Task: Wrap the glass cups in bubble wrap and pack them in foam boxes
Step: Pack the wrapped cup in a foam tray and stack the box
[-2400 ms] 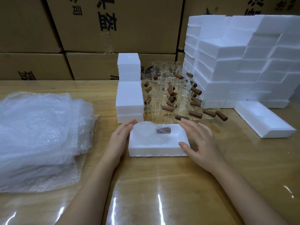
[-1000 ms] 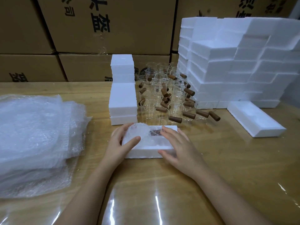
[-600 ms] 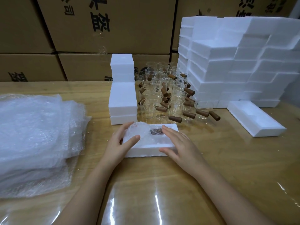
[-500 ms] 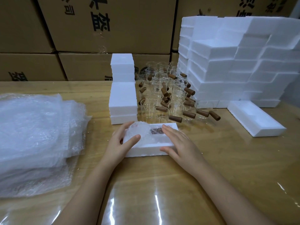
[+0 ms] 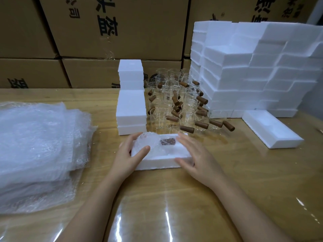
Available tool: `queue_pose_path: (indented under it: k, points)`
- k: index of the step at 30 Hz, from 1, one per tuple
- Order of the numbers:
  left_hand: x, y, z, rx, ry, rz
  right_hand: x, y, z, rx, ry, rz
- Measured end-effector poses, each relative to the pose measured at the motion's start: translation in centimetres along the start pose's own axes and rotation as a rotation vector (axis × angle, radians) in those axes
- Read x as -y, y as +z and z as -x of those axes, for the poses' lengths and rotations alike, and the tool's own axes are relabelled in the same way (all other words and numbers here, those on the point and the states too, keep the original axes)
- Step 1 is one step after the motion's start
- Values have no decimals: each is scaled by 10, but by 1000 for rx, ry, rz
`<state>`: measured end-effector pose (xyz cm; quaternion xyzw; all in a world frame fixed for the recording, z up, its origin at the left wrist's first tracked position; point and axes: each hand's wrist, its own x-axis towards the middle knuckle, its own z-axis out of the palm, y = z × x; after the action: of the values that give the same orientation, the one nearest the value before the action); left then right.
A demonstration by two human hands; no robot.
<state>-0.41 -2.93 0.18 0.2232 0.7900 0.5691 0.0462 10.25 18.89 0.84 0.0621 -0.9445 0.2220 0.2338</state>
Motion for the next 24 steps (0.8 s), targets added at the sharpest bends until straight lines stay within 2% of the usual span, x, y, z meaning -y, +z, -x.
queue_pose_path:
  k: [3, 5, 6, 9, 11, 17, 22, 24]
  points:
    - [0, -1, 0, 3, -17, 3, -19, -30, 5, -334, 64, 77]
    - [0, -1, 0, -2, -13, 8, -47, -53, 16, -513, 248, 149]
    - [0, -1, 0, -1, -13, 11, -64, -64, 24, -549, 379, 183]
    - [2, -2, 0, 5, -30, 13, -105, -89, 51, -488, 786, 211]
    - [3, -3, 0, 10, -33, 8, -118, -95, 61, -449, 935, 195]
    - [3, -2, -2, -1, -16, 31, -127, -94, 59, -491, 972, 226]
    - [4, -3, -3, -1, -14, 31, -144, -99, 58, -333, 1081, 281]
    - [4, -2, -4, 2, -14, 35, -150, -101, 59, -357, 1061, 290]
